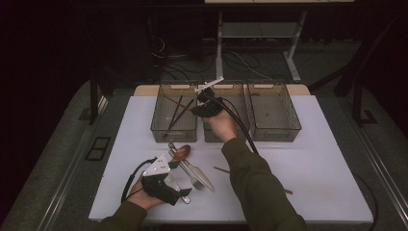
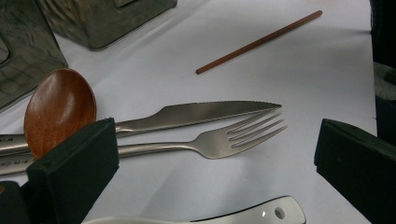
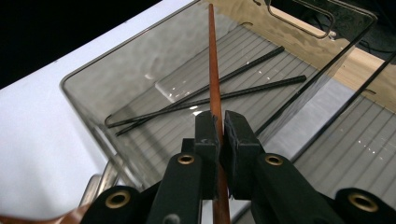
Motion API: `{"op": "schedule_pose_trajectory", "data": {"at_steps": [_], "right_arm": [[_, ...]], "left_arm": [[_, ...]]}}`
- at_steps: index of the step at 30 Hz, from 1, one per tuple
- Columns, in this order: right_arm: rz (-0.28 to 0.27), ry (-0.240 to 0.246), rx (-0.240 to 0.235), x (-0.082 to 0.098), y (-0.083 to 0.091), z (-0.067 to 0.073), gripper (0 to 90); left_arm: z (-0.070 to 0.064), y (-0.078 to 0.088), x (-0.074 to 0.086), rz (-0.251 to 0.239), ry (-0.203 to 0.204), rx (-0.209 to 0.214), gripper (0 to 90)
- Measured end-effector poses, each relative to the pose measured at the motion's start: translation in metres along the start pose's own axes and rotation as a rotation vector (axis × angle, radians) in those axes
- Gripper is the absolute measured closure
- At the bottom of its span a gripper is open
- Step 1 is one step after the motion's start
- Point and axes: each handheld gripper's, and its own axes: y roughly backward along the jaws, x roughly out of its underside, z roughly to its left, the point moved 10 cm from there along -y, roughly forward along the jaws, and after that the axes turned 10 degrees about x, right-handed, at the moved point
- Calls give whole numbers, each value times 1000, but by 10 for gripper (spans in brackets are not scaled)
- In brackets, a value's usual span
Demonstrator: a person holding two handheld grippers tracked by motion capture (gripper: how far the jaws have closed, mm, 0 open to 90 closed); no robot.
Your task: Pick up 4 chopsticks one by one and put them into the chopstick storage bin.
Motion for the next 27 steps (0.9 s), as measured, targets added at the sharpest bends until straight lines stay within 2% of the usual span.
{"op": "schedule_pose_trajectory", "data": {"at_steps": [12, 14, 20, 24, 27], "right_arm": [[45, -32, 40, -10, -31, 7, 845], [50, -38, 60, -11, -36, 6, 845], [56, -41, 58, -12, -44, 10, 837], [36, -37, 66, -14, -43, 10, 743], [30, -49, 51, -16, -40, 10, 676]], "left_arm": [[0, 1, -2, -7, -6, 6, 0], [-1, 1, -2, -6, -2, 7, 0], [-1, 0, -1, -2, -4, 10, 0], [-1, 0, -1, -4, -5, 10, 0], [-1, 0, -1, -3, -6, 10, 0]]}}
